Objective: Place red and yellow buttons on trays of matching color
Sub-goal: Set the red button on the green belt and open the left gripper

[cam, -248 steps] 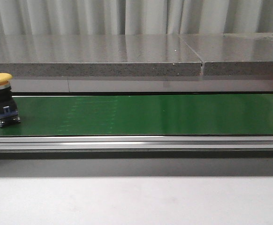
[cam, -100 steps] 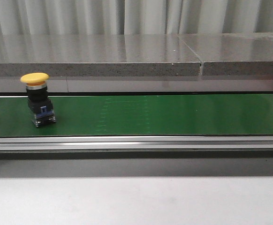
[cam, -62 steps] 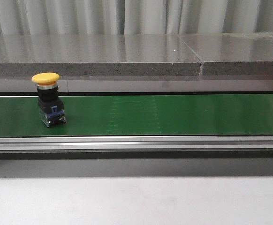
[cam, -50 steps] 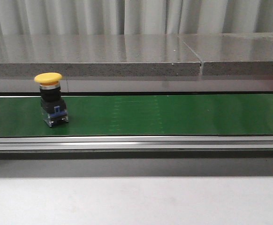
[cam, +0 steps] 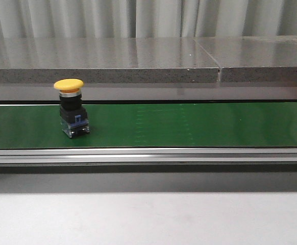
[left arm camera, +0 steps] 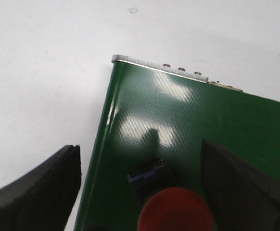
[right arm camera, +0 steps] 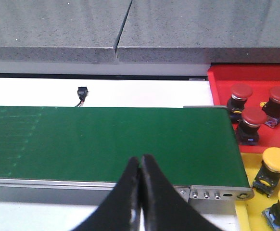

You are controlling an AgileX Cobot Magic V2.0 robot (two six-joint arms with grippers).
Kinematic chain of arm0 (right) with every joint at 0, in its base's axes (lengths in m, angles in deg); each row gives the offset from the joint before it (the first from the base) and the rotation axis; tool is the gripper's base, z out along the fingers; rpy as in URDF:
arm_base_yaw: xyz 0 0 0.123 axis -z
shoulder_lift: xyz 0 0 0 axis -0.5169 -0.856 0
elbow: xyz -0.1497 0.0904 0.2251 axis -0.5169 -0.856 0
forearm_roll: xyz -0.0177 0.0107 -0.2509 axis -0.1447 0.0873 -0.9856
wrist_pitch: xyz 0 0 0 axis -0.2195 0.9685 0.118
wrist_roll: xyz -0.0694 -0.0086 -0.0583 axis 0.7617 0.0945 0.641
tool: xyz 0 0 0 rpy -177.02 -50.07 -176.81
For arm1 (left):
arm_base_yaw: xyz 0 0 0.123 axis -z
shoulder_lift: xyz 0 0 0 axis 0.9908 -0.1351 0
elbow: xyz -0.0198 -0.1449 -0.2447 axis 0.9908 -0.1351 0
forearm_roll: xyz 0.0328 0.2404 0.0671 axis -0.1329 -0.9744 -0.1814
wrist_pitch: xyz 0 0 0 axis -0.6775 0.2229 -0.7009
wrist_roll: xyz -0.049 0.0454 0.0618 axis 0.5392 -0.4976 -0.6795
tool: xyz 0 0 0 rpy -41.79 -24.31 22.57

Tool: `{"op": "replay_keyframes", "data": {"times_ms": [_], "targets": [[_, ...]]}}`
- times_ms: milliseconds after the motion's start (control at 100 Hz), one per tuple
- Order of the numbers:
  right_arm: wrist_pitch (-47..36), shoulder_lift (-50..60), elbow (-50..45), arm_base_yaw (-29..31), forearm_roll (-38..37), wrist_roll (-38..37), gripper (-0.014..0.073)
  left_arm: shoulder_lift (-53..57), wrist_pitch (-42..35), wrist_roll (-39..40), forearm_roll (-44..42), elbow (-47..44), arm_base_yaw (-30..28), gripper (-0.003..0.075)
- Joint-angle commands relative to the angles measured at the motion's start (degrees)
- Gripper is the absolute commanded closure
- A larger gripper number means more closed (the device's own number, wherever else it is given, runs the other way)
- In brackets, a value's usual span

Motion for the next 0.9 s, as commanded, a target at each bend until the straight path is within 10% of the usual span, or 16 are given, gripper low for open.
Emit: {"op": "replay_keyframes", "data": {"times_ms": [0, 320, 550, 890], "targets": [[-3.9, -0.2, 1.3, -0.1, 0.1, 0.3, 0.066, 2.4, -1.2, -0.2, 1.7, 2.6, 0.3, 0.0195], [-3.9, -0.2, 1.3, -0.1, 0.1, 0.3, 0.066, 9.2, -1.9, -9.3, 6.4, 2.8, 4.5, 0.0254], [-3.9, -0.2, 1.3, -0.1, 0.1, 0.3, 0.066, 16.1, -4.0, -10.2, 4.0, 0.9, 13.0, 0.0745], [-3.9, -0.2, 1.3, -0.1, 0.1, 0.3, 0.066, 24.8, -5.6, -1.2, -8.1, -3.4, 22.9, 0.0741]]}}
